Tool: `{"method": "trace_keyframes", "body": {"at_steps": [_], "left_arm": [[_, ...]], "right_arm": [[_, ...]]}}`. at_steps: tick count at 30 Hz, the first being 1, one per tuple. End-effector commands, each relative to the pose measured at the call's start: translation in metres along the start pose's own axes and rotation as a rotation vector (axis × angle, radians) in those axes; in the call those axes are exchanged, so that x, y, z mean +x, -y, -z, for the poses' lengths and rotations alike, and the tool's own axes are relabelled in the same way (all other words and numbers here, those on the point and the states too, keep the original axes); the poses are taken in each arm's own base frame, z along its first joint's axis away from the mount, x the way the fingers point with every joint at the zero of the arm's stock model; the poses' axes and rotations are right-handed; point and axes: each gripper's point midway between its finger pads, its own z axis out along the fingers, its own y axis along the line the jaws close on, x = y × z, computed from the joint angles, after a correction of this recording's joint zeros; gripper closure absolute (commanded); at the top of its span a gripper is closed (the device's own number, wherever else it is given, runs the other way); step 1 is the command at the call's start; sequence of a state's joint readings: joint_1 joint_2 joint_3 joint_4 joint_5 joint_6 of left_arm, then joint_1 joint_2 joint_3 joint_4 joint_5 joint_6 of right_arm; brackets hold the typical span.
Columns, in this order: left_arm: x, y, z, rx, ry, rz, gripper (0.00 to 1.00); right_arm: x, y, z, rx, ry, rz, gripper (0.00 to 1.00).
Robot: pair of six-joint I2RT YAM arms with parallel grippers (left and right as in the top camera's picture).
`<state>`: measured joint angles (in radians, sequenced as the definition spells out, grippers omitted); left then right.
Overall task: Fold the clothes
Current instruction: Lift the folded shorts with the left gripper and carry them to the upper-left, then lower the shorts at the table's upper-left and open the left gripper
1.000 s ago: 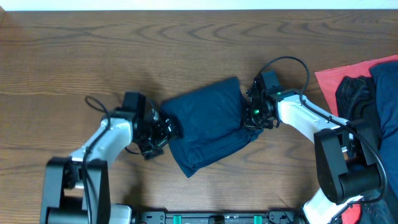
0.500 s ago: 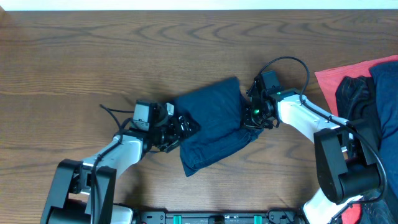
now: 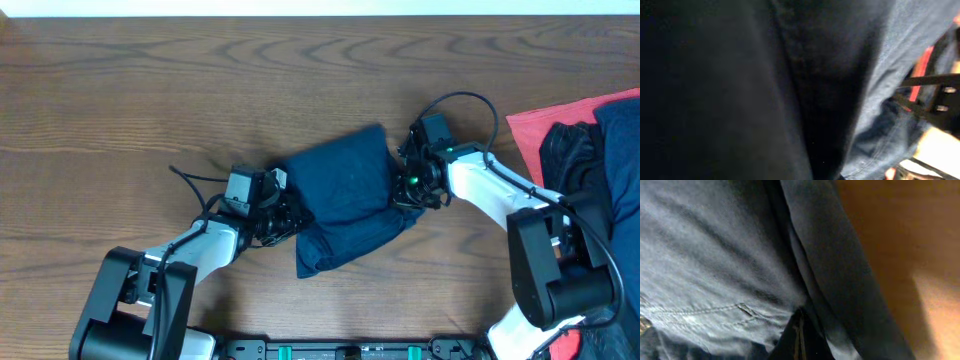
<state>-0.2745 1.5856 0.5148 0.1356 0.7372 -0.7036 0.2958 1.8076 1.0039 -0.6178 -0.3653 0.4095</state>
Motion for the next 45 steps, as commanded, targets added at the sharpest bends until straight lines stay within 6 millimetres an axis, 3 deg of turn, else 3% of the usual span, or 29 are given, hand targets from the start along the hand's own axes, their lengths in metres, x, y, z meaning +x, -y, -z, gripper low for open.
{"method": "trace_keyframes", "body": {"at_steps": [1, 5, 8, 13, 15, 17, 20, 22, 26, 28, 31, 34, 36, 39, 41, 42, 45], "left_arm": [[-0.012, 0.054, 0.019, 0.190, -0.030, -0.040, 0.94], [-0.039, 0.106, 0.054, 0.297, 0.065, -0.154, 0.94], [-0.071, 0.142, 0.096, 0.361, 0.212, -0.242, 0.94], [-0.137, 0.172, 0.179, 0.424, 0.498, -0.351, 0.94], [-0.168, 0.162, 0.212, 0.395, 0.632, -0.341, 0.94], [-0.196, 0.139, 0.242, 0.337, 0.757, -0.304, 0.94], [-0.231, 0.082, 0.274, 0.232, 0.892, -0.230, 0.94], [-0.247, 0.043, 0.283, 0.180, 0.932, -0.147, 0.94], [-0.269, -0.044, 0.276, 0.085, 0.946, 0.060, 0.94], [-0.273, -0.083, 0.259, 0.053, 0.916, 0.159, 0.94], [-0.267, -0.125, 0.226, 0.051, 0.826, 0.302, 0.93], [-0.259, -0.146, 0.204, 0.057, 0.757, 0.368, 0.93], [-0.255, -0.150, 0.200, 0.047, 0.740, 0.381, 0.83], [-0.255, -0.147, 0.201, 0.047, 0.742, 0.367, 0.52], [-0.255, -0.145, 0.201, 0.056, 0.736, 0.363, 0.17], [-0.254, -0.144, 0.200, 0.065, 0.727, 0.362, 0.09], [-0.247, -0.141, 0.195, 0.081, 0.689, 0.377, 0.02]], "right_arm": [[-0.008, -0.002, 0.032, -0.015, 0.086, 0.006, 0.99], [-0.019, -0.015, 0.075, -0.063, 0.216, 0.032, 0.99], [-0.022, -0.025, 0.102, -0.088, 0.300, 0.062, 0.99], [-0.022, -0.034, 0.125, -0.110, 0.370, 0.089, 0.99], [-0.023, -0.035, 0.126, -0.112, 0.374, 0.091, 0.99], [-0.022, -0.034, 0.126, -0.112, 0.372, 0.090, 0.99], [-0.022, -0.034, 0.126, -0.111, 0.369, 0.089, 0.99], [-0.021, -0.034, 0.125, -0.110, 0.365, 0.087, 0.99], [-0.018, -0.032, 0.124, -0.105, 0.352, 0.082, 0.99], [-0.015, -0.031, 0.123, -0.101, 0.341, 0.078, 0.99], [-0.012, -0.029, 0.122, -0.096, 0.328, 0.072, 0.99], [-0.011, -0.029, 0.121, -0.094, 0.323, 0.070, 0.99], [-0.011, -0.029, 0.121, -0.094, 0.323, 0.070, 0.99], [-0.011, -0.029, 0.121, -0.093, 0.324, 0.071, 0.99], [-0.011, -0.029, 0.121, -0.093, 0.324, 0.071, 0.99], [-0.011, -0.029, 0.121, -0.093, 0.323, 0.071, 0.99], [-0.011, -0.029, 0.121, -0.093, 0.322, 0.071, 0.99]]}}
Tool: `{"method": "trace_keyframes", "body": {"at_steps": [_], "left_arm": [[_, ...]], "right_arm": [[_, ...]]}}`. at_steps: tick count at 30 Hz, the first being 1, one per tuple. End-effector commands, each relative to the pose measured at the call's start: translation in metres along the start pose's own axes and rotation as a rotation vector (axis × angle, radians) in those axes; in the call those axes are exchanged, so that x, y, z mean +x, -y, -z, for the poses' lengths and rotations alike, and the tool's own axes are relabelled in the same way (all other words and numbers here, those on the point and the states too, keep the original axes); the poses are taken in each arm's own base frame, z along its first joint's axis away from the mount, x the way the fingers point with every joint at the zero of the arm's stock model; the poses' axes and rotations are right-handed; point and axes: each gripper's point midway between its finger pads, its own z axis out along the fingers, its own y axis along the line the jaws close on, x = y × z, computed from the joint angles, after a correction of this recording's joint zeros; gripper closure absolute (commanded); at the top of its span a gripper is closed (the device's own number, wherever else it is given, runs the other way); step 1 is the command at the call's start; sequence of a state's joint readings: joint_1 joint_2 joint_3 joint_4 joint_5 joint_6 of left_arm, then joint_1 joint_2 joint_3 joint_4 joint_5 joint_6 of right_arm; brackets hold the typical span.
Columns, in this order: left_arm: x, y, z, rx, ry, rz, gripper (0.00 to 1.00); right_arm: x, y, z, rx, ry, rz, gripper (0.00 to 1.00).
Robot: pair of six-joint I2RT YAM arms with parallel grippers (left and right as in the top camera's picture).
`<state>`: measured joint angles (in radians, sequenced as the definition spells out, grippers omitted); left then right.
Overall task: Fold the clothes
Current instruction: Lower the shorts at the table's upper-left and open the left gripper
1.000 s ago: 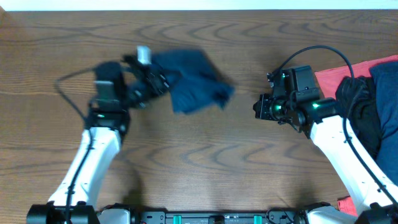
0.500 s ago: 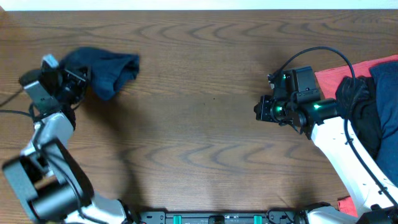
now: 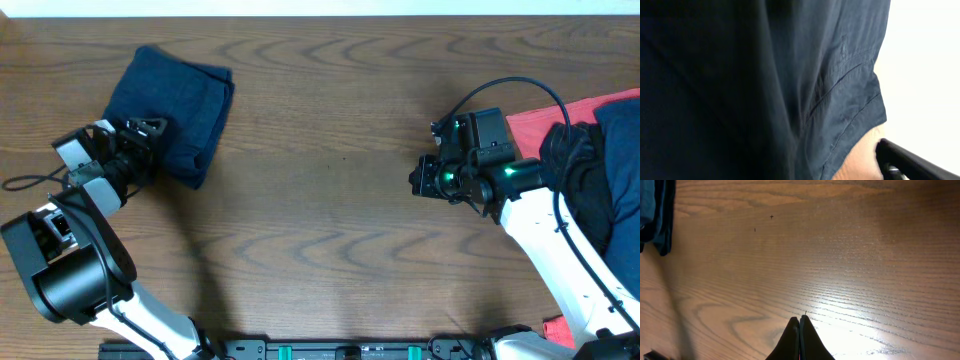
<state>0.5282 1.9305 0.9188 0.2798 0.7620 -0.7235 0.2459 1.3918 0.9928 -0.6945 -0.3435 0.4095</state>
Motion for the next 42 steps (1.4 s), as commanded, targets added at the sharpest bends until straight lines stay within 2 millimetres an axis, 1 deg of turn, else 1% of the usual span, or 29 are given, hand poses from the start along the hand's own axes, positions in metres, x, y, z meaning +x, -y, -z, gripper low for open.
{"method": "trace_keyframes", "body": {"at_steps": [1, 3, 4, 6, 7, 8, 11, 14, 17, 20, 21, 24, 25, 26, 27, 29, 30, 33, 35, 38, 42], "left_arm": [[0.012, 0.005, 0.004, 0.018, -0.056, -0.010, 0.02], [0.022, 0.009, 0.010, 0.020, -0.096, -0.061, 0.02], [0.028, 0.010, 0.017, 0.004, -0.118, -0.111, 0.02], [0.037, 0.008, 0.034, -0.048, -0.141, -0.198, 0.02], [0.041, 0.005, 0.047, -0.099, -0.144, -0.223, 0.02], [0.044, 0.006, 0.059, -0.125, -0.145, -0.244, 0.02], [0.054, 0.024, 0.095, -0.135, -0.145, -0.313, 0.02], [0.074, 0.051, 0.128, -0.126, -0.167, -0.452, 0.02], [0.105, 0.079, 0.156, -0.119, -0.220, -0.622, 0.02], [0.132, 0.103, 0.178, -0.159, -0.259, -0.761, 0.02], [0.141, 0.111, 0.185, -0.168, -0.275, -0.811, 0.02], [0.166, 0.132, 0.207, -0.219, -0.302, -0.942, 0.02], [0.174, 0.139, 0.215, -0.233, -0.303, -0.992, 0.02], [0.179, 0.144, 0.220, -0.241, -0.300, -1.037, 0.02], [0.184, 0.148, 0.225, -0.248, -0.292, -1.079, 0.02], [0.193, 0.153, 0.234, -0.258, -0.272, -1.153, 0.02], [0.196, 0.154, 0.238, -0.262, -0.263, -1.179, 0.02], [0.204, 0.155, 0.249, -0.263, -0.243, -1.226, 0.02], [0.206, 0.155, 0.254, -0.261, -0.235, -1.234, 0.02], [0.208, 0.151, 0.257, -0.268, -0.243, -1.231, 0.02], [0.210, 0.146, 0.258, -0.281, -0.263, -1.224, 0.02]], "right_arm": [[-0.002, 0.001, 0.003, 0.003, 0.009, 0.003, 0.99], [-0.001, 0.002, 0.003, 0.004, 0.005, 0.001, 0.99], [0.000, 0.002, 0.003, 0.006, 0.001, 0.000, 0.99], [0.003, 0.003, 0.003, 0.011, -0.011, -0.005, 0.99], [0.004, 0.004, 0.003, 0.013, -0.016, -0.007, 0.99], [0.005, 0.004, 0.003, 0.015, -0.019, -0.008, 0.99], [0.004, 0.004, 0.003, 0.013, -0.017, 0.026, 0.99], [-0.005, 0.000, 0.004, -0.002, 0.019, 0.058, 0.99], [-0.025, -0.013, 0.019, -0.028, 0.076, 0.075, 0.99], [-0.049, -0.035, 0.050, -0.055, 0.165, 0.161, 0.96], [-0.057, -0.044, 0.065, -0.066, 0.204, 0.202, 0.95], [-0.071, -0.064, 0.105, -0.086, 0.304, 0.276, 0.88], [-0.073, -0.070, 0.119, -0.096, 0.337, 0.287, 0.85], [-0.074, -0.075, 0.129, -0.105, 0.364, 0.297, 0.79], [-0.073, -0.079, 0.140, -0.114, 0.392, 0.308, 0.68], [-0.068, -0.083, 0.156, -0.126, 0.428, 0.321, 0.27], [-0.065, -0.084, 0.163, -0.130, 0.440, 0.325, 0.01], [-0.052, -0.084, 0.177, -0.130, 0.449, 0.327, 0.01], [-0.044, -0.083, 0.182, -0.128, 0.443, 0.325, 0.01], [-0.035, -0.080, 0.183, -0.122, 0.422, 0.318, 0.01], [-0.029, -0.076, 0.179, -0.111, 0.389, 0.306, 0.01]]}}
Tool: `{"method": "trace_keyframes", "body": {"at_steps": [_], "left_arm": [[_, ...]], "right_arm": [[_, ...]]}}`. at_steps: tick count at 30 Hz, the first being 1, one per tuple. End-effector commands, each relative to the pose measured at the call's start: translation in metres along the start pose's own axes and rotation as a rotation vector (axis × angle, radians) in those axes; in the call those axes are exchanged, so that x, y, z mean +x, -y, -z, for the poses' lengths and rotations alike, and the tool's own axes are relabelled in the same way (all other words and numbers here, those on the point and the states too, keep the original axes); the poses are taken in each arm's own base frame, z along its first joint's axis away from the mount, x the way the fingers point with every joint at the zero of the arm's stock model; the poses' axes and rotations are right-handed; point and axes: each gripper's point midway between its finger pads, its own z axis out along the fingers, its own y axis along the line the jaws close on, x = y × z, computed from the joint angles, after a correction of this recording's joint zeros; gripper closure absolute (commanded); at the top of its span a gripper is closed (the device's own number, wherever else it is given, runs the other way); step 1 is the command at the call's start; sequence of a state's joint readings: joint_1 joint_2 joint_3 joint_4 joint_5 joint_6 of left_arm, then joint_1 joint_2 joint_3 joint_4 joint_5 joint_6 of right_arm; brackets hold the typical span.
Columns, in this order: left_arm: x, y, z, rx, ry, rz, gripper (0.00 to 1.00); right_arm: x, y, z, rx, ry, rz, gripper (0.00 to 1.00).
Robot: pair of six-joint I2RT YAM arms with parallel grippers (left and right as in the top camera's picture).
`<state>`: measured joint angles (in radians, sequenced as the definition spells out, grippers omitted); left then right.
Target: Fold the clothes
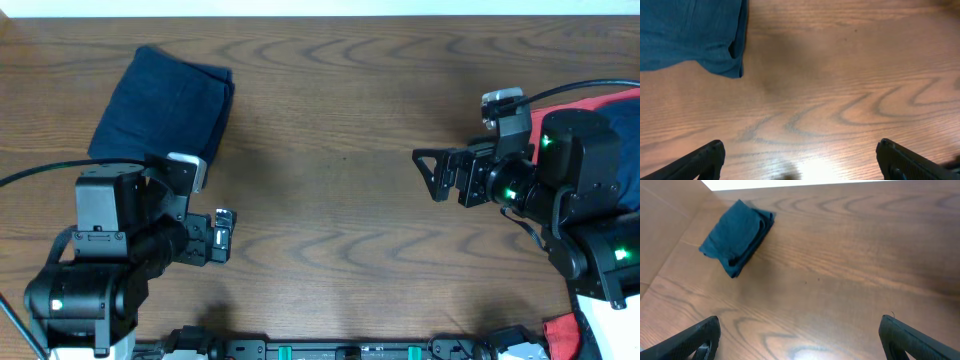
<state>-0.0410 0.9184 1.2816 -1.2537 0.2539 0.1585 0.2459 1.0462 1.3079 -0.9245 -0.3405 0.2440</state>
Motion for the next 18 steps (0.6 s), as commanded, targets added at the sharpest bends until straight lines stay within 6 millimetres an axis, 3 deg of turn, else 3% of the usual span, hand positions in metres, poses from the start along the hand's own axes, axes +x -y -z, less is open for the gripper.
{"method": "trace_keyframes", "body": {"at_steps": [1, 18], "left_arm": [[-0.0018, -0.0037, 0.0024, -0.026, 0.003, -0.017, 0.02], [-0.0016, -0.0018, 0.0046, -0.023, 0.013, -0.025, 0.02]], "right_arm": [[0.0004, 0.0057, 0.0007, 0.017, -0.004, 0.000, 0.01], [0.0004, 0.0058, 0.0004, 0.018, -0.004, 0.000, 0.01]]}}
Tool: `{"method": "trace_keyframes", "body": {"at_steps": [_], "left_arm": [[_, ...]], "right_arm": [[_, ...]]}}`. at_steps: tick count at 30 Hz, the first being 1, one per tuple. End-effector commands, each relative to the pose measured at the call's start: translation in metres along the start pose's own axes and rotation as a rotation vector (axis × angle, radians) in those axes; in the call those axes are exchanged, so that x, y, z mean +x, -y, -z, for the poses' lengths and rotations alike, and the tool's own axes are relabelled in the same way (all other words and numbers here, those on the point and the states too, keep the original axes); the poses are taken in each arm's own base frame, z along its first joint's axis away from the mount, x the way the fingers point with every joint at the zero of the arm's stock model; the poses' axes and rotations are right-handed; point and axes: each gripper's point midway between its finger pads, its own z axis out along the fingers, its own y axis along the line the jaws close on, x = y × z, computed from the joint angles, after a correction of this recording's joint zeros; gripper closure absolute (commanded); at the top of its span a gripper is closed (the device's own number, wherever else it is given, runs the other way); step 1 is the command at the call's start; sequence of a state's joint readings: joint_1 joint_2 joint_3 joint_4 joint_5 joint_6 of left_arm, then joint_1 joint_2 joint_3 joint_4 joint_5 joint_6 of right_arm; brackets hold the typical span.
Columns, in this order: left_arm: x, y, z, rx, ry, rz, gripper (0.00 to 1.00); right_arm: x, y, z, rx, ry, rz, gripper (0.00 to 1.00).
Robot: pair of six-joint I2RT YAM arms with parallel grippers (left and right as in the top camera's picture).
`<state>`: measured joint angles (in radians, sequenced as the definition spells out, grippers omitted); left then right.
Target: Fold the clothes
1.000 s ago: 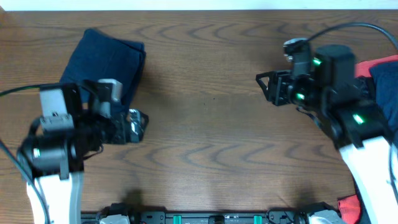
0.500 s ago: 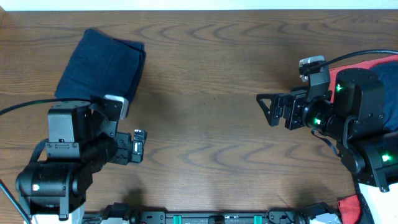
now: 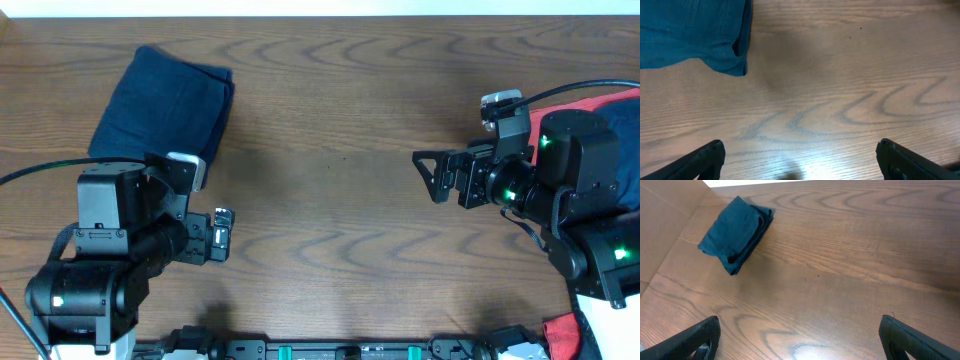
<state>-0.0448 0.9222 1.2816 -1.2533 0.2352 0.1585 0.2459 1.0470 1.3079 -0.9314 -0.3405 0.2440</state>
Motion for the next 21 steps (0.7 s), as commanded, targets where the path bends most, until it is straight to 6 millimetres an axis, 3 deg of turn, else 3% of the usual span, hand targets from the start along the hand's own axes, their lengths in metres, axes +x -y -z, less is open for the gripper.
{"method": "trace_keyframes", "body": {"at_steps": [1, 7, 11, 16, 21], "left_arm": [[-0.001, 0.001, 0.007, -0.007, 0.025, -0.023, 0.02], [0.017, 0.002, 0.022, -0.035, 0.111, -0.037, 0.02], [0.015, -0.006, 0.028, -0.098, 0.269, -0.057, 0.02], [-0.005, -0.010, 0.012, -0.118, 0.528, -0.094, 0.02], [-0.007, -0.009, -0.012, -0.106, 0.693, -0.127, 0.02]], "right_arm": [[-0.001, 0.005, 0.001, 0.016, 0.003, 0.002, 0.01], [-0.001, 0.005, 0.001, 0.016, 0.003, 0.002, 0.01], [-0.001, 0.005, 0.001, 0.016, 0.003, 0.002, 0.01], [-0.001, 0.005, 0.001, 0.016, 0.003, 0.002, 0.01], [-0.001, 0.005, 0.000, 0.016, 0.002, 0.002, 0.01]]}}
